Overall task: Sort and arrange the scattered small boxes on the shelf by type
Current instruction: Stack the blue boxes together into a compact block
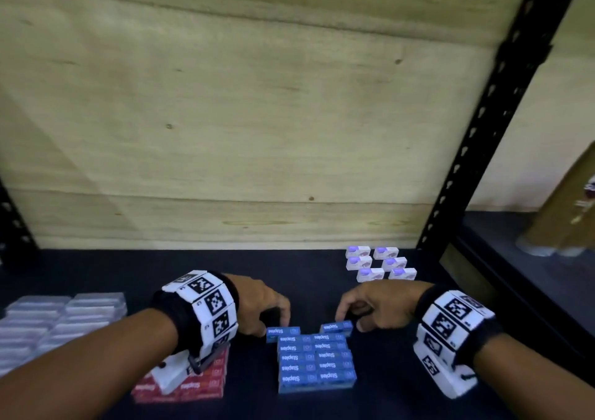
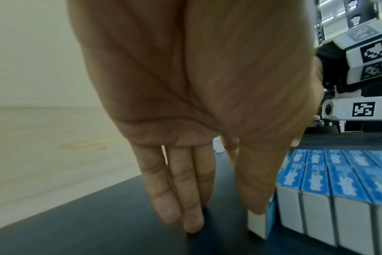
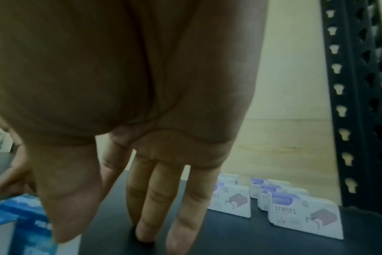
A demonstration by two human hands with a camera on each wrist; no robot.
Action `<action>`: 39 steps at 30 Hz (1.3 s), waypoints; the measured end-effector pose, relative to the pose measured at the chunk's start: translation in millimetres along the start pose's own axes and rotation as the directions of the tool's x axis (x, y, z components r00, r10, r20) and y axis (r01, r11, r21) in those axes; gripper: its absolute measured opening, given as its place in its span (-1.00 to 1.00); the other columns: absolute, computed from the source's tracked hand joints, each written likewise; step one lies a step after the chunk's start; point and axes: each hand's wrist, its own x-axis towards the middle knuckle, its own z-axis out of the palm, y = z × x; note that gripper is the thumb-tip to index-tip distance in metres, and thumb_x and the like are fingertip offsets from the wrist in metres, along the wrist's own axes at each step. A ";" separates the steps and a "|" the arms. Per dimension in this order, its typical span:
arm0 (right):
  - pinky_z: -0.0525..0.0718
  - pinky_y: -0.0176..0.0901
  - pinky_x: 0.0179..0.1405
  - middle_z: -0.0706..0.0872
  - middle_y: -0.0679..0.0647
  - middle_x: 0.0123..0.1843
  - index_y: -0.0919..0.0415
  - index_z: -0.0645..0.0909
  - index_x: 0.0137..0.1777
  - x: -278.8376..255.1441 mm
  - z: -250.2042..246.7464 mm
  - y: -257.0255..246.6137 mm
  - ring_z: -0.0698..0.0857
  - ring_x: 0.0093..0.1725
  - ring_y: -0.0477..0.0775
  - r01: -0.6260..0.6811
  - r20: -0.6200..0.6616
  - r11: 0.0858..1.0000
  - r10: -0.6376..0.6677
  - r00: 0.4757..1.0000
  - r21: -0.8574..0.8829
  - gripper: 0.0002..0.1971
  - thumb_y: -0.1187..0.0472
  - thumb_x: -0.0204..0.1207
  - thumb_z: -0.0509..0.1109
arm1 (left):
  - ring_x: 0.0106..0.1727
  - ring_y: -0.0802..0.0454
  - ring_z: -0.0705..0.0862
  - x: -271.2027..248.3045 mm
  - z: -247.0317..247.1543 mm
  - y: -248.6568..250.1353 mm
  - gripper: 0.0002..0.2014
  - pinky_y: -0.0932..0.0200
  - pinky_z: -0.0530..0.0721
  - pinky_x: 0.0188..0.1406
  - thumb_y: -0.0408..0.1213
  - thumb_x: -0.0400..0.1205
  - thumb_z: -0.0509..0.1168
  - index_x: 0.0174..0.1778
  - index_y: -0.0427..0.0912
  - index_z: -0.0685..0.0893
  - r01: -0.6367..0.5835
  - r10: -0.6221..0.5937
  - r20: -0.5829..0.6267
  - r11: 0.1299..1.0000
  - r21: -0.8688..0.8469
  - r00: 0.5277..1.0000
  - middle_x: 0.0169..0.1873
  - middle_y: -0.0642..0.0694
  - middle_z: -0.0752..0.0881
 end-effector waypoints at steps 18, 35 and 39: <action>0.55 -0.04 0.31 0.67 -0.25 0.13 -0.27 0.64 0.26 10.4 -2.0 -19.6 0.61 0.15 -0.12 0.044 0.034 0.989 -0.040 0.999 -0.140 -0.72 0.09 0.62 0.40 | -0.08 0.05 0.62 8.0 1.2 6.2 -0.71 -0.01 0.59 0.16 0.01 0.69 0.23 0.30 0.41 0.43 0.008 -0.009 0.019 0.998 0.067 1.000 -0.11 0.08 0.64; 0.52 -0.08 0.24 0.59 -0.27 0.00 -0.19 0.66 0.27 7.0 -2.3 -23.5 0.57 0.11 -0.15 0.006 0.033 0.991 -0.002 0.999 -0.136 -0.73 0.12 0.63 0.41 | -0.25 0.07 0.54 5.9 0.6 14.0 -0.67 0.04 0.61 0.15 0.01 0.73 0.17 0.41 0.37 0.39 -0.005 0.004 0.008 0.994 0.107 1.000 -0.36 0.13 0.49; 0.57 -0.04 0.28 0.60 -0.26 -0.03 -0.17 0.66 0.27 7.0 -1.6 -24.1 0.60 0.11 -0.10 0.002 0.026 0.992 0.001 1.000 -0.123 -0.71 0.15 0.60 0.42 | -0.15 0.03 0.59 6.2 1.8 15.3 -0.63 0.04 0.61 0.16 -0.03 0.72 0.20 0.43 0.36 0.37 0.018 -0.021 0.029 0.995 0.096 0.999 -0.07 0.00 0.67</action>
